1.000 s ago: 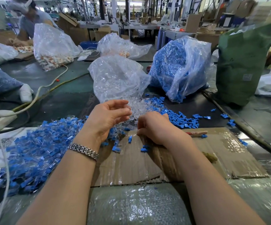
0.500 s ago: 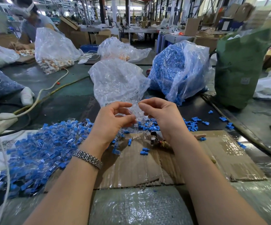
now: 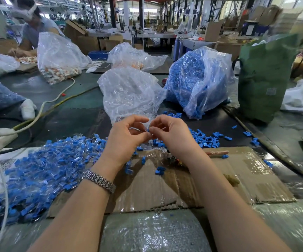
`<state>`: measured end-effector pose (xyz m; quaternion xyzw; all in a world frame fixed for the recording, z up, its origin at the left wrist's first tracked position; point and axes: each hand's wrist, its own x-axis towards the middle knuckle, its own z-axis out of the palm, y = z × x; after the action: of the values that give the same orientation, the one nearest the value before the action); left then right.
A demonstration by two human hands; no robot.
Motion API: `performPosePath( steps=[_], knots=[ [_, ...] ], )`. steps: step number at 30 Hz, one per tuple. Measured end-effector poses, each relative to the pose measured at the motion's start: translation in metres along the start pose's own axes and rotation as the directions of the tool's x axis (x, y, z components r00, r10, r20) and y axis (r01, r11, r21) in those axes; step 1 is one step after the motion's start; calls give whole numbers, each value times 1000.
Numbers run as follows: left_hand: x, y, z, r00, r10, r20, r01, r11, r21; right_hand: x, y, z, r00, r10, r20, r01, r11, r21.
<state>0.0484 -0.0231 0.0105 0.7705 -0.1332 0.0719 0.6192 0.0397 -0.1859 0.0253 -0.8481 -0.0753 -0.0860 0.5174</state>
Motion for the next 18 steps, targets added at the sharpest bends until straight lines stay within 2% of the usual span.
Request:
performPosePath(
  steps=[1, 3, 5, 6, 10, 18],
  knots=[
    [0, 0, 0, 1000, -9, 9, 9, 1000, -19, 0, 0, -1, 1000, -13, -4, 13, 1000, -2],
    [0, 2, -2, 997, -69, 30, 73, 976, -206, 1, 0, -5, 999, -42, -19, 43, 998, 43],
    [1, 5, -7, 984, -156, 89, 179, 898, -402, 0, -2, -10, 996, -89, -31, 92, 992, 90],
    [1, 6, -8, 973, -187, 136, 229, 868, -441, 0, -2, -11, 993, -113, -33, 115, 989, 93],
    [-2, 8, -12, 945, -199, 258, 301, 838, -455, -2, -1, -15, 988, -157, 3, 156, 985, 70],
    [-2, 8, -17, 957, -167, 237, 262, 848, -461, -4, 0, -14, 980, -198, 13, 197, 980, 32]
  ],
)
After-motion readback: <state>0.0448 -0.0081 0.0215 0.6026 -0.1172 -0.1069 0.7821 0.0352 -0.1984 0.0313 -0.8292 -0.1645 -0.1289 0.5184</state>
